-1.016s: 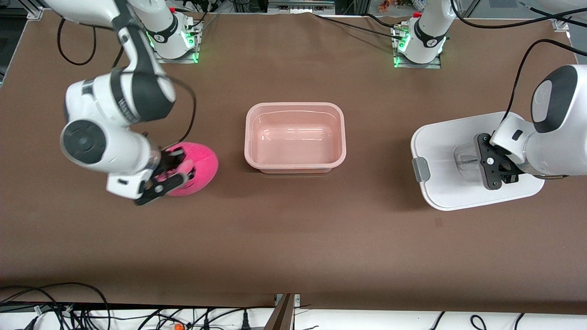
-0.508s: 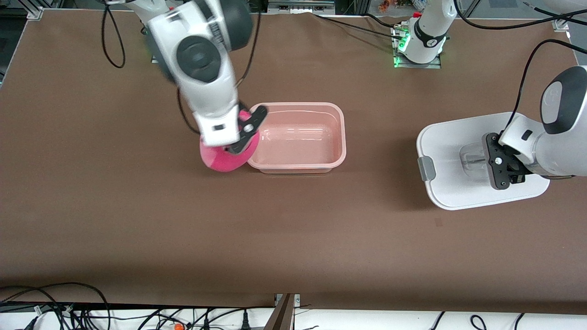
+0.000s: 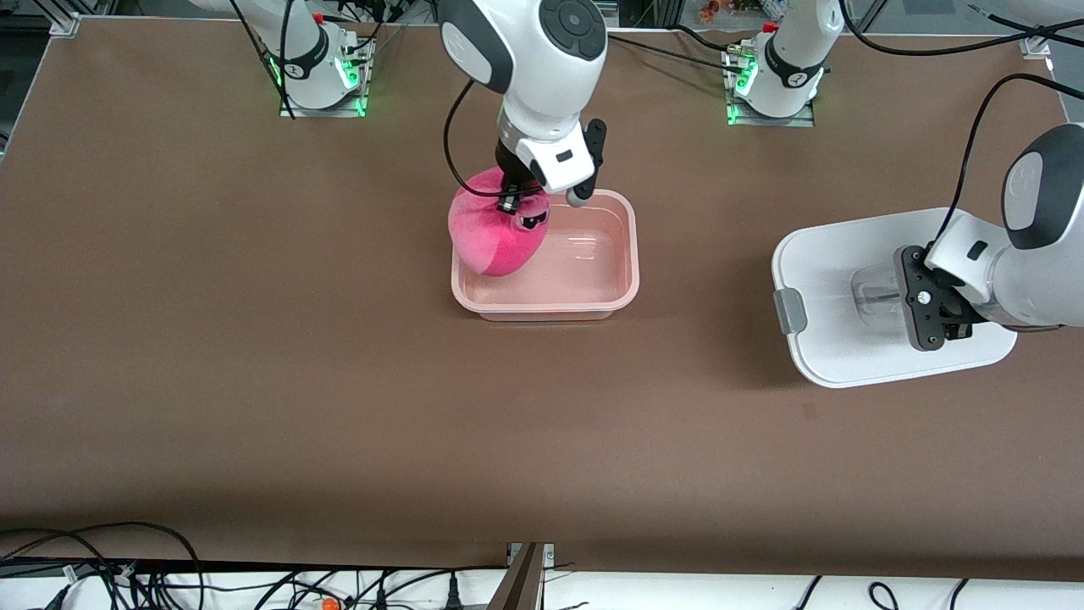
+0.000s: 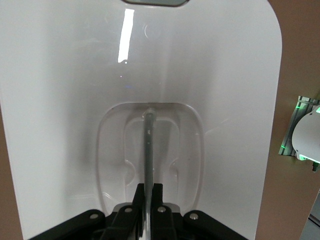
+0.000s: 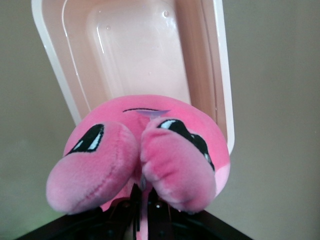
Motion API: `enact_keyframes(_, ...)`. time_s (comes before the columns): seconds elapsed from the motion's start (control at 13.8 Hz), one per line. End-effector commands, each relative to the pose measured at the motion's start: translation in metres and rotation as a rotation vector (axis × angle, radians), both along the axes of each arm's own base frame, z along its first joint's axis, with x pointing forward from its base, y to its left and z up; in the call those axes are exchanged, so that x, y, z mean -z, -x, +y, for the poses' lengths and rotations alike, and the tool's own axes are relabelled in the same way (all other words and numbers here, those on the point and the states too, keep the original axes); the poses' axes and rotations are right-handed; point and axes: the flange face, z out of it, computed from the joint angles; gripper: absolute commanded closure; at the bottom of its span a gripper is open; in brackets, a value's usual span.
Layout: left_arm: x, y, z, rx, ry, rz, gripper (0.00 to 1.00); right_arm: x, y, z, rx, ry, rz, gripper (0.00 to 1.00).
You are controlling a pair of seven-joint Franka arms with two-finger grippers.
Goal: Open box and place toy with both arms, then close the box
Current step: 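Release the toy and withdraw the right gripper while the left gripper returns the lid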
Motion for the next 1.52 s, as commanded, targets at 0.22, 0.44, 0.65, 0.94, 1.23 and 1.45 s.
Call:
enact_keyframes(0.22,-0.003,0.002,-0.001,0.036,-0.020,0.012,1.00,0.074,-0.004,0.025,-0.021,0.090,-0.060,1.00)
enact_keyframes(0.44,-0.002,0.003,-0.005,0.042,-0.017,0.014,1.00,0.120,0.000,0.041,-0.054,0.106,-0.067,0.86)
enact_keyframes(0.65,-0.004,0.002,-0.009,0.043,-0.019,0.010,1.00,0.147,0.000,0.057,-0.027,0.044,-0.117,0.00)
enact_keyframes(0.94,-0.004,0.003,-0.014,0.043,-0.015,0.009,1.00,0.142,0.004,0.076,0.124,-0.066,-0.207,0.00)
enact_keyframes(1.23,-0.003,0.004,-0.021,0.064,0.002,0.018,1.00,0.079,-0.057,0.030,0.400,-0.189,-0.280,0.00)
enact_keyframes(1.45,-0.004,0.007,-0.071,0.099,0.045,0.012,1.00,-0.018,-0.104,-0.042,0.555,-0.321,-0.281,0.00)
